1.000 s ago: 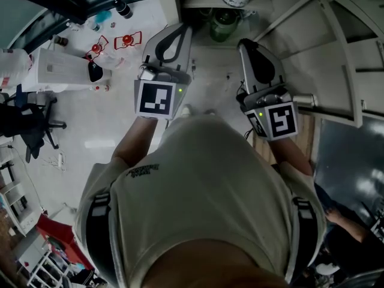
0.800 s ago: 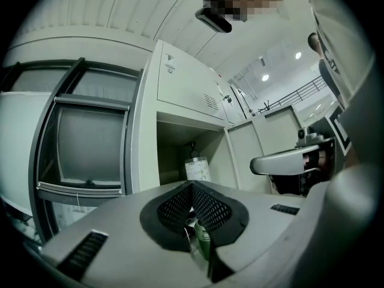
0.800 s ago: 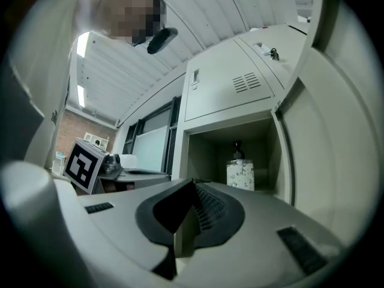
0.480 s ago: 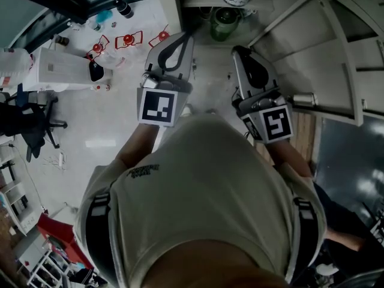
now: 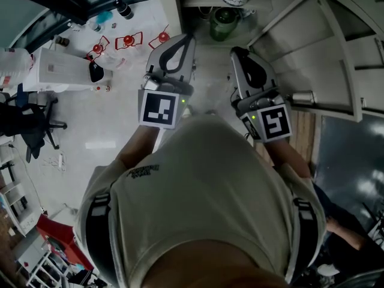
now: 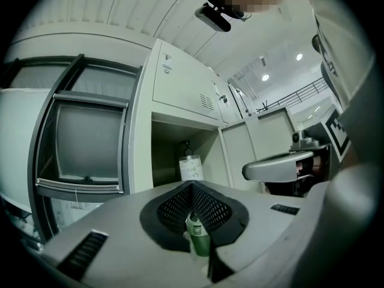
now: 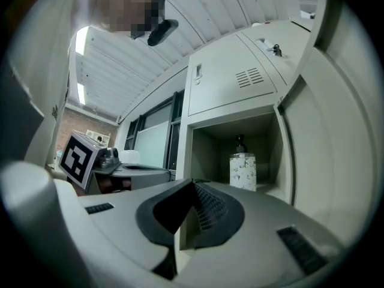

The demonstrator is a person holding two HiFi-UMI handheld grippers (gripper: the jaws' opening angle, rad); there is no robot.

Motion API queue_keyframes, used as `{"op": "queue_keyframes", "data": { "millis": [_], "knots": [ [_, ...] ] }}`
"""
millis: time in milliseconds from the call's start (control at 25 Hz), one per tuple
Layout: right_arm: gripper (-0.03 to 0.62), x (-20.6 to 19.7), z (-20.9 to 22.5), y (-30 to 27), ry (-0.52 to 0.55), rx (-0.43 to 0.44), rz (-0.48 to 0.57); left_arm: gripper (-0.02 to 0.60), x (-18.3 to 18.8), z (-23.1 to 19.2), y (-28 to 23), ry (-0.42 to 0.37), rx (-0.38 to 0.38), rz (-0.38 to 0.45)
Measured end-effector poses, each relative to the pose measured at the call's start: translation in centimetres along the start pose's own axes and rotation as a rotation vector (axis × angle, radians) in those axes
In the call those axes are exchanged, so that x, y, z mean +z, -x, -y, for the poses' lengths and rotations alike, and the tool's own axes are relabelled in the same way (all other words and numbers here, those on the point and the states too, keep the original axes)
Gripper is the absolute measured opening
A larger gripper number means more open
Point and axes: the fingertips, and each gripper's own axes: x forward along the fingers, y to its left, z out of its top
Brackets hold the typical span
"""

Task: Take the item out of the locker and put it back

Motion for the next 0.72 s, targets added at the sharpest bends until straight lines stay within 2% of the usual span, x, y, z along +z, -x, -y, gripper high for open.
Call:
{"op": "queue_keyframes", "data": {
  "millis": [240,480,720],
  "knots": [
    [-0.002,-0.4,0.1,0.1,-0.012,-0.005,-0.011,0.014,-0.1,0.4,0.2,-0.003,-0.011,-0.013],
    [-0.002,-0.2,-0.7,0.2,0.041,0.01,-0.011,0.014,-0.3,0.7,0.2,0.001,-0.019,-0.025],
    [-0.002,-0.3,-1.0,0.3,0.031,0.017,-0.024,0.014,-0.2,1.0,0.5,0.005,-0.028,-0.032]
  ]
}}
